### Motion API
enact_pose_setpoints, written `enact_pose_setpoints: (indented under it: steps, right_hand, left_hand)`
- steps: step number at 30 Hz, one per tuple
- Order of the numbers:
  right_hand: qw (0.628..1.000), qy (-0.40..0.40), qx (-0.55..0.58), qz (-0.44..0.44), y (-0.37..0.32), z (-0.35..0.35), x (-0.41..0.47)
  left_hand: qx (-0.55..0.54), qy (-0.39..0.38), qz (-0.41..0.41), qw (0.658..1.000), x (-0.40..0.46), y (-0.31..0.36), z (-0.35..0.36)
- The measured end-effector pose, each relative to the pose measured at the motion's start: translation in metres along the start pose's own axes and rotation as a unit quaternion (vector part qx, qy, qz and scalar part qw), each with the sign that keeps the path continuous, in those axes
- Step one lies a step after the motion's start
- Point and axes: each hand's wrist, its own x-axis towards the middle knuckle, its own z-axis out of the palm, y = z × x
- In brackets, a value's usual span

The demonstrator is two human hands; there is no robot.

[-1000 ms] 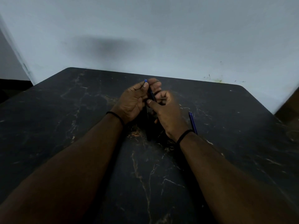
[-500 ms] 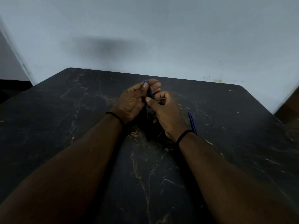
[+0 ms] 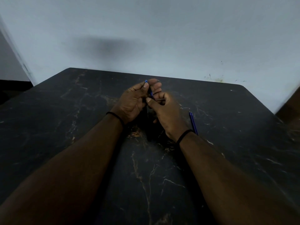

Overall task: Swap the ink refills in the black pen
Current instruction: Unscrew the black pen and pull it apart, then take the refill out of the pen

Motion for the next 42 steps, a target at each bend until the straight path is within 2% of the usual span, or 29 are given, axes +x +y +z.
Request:
enact_pose_setpoints:
  steps: [10, 15, 20, 23, 25, 27, 28, 30, 32, 34, 37, 42]
  right_hand:
    - [0.999, 0.016, -0.029, -0.031, 0.004, 0.001, 0.001]
    - [0.990, 0.060, -0.103, -0.074, 0.005, 0.002, -0.001]
    - [0.963, 0.071, -0.217, -0.147, 0.006, -0.001, -0.006]
    - [0.956, 0.069, -0.234, -0.165, 0.007, -0.006, -0.007]
    - [0.953, 0.088, -0.241, -0.160, 0.008, -0.009, -0.005]
    - [0.953, 0.109, -0.239, -0.154, 0.011, -0.009, -0.003]
    - [0.953, 0.114, -0.237, -0.152, 0.011, -0.009, -0.002]
    - [0.951, 0.118, -0.237, -0.157, 0.013, -0.009, -0.001]
    - [0.949, 0.120, -0.236, -0.169, 0.014, -0.010, 0.000]
    - [0.949, 0.120, -0.238, -0.169, 0.014, -0.010, 0.001]
    - [0.951, 0.121, -0.233, -0.161, 0.014, -0.010, 0.001]
    - [0.951, 0.118, -0.240, -0.155, 0.013, -0.010, -0.001]
  left_hand:
    - [0.013, 0.017, 0.008, 1.000, -0.002, 0.006, 0.003]
    - [0.024, 0.040, 0.024, 0.999, -0.006, 0.011, 0.004]
    - [0.052, 0.120, 0.047, 0.990, -0.004, 0.020, -0.001]
    - [0.062, 0.195, 0.053, 0.977, -0.002, 0.024, -0.007]
    - [0.105, 0.243, 0.063, 0.962, -0.001, 0.027, -0.010]
    - [0.214, 0.289, 0.083, 0.929, 0.000, 0.026, -0.011]
    - [0.285, 0.312, 0.094, 0.902, 0.000, 0.025, -0.011]
    - [0.444, 0.335, 0.095, 0.825, -0.001, 0.021, -0.013]
    - [0.587, 0.323, 0.078, 0.739, -0.005, 0.016, -0.012]
    - [0.657, 0.306, 0.068, 0.685, -0.009, 0.014, -0.010]
    - [0.708, 0.297, 0.049, 0.639, -0.010, 0.013, -0.005]
    - [0.741, 0.274, 0.027, 0.612, -0.011, 0.013, -0.006]
